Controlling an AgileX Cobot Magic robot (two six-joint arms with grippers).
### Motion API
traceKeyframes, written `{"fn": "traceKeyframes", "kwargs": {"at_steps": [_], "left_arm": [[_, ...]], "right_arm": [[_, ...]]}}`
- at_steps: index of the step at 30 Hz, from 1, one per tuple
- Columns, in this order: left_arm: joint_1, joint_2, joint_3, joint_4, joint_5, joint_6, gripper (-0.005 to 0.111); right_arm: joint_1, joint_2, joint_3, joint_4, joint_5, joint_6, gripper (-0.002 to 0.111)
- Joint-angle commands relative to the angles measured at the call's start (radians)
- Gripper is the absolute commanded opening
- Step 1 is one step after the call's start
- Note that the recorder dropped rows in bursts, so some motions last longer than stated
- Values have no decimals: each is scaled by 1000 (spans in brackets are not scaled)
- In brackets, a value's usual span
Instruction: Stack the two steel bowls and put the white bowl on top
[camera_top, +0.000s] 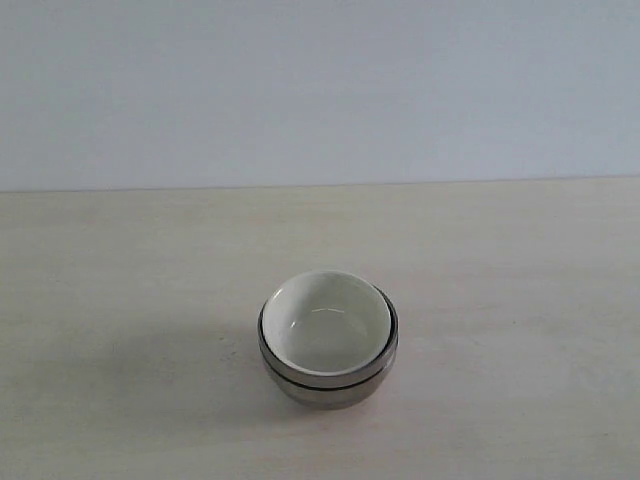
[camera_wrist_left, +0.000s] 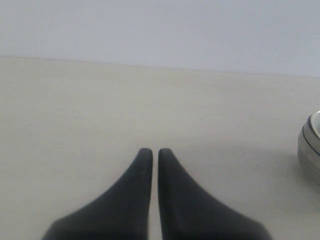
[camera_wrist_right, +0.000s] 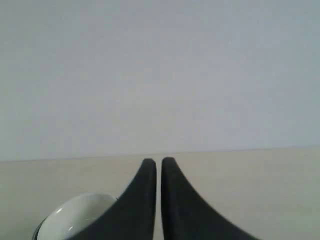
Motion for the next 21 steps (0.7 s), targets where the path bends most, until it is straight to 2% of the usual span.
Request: {"fn": "traceKeyframes", "kwargs": {"at_steps": [1,9,11,12,14,15,21], "left_arm": [[3,-3,4,2,0,-1,4],[3,-3,4,2,0,-1,4],[3,-3,4,2,0,-1,4],[3,-3,4,2,0,-1,4],[3,-3,4,2,0,-1,4],[3,-3,4,2,0,-1,4],[3,-3,4,2,0,-1,4]], "right_arm": [[-4,-7,5,-9,75,-25,0],[-4,-7,5,-54,284,-34,0],[-4,-7,5,-210,319,126,0],[-4,-7,5,-404,356,365,0],[-1,-7,5,-608,387,647,0],[-1,-7,5,-631,385,671,0],[-1,-7,5,-631,383,524,0]]}}
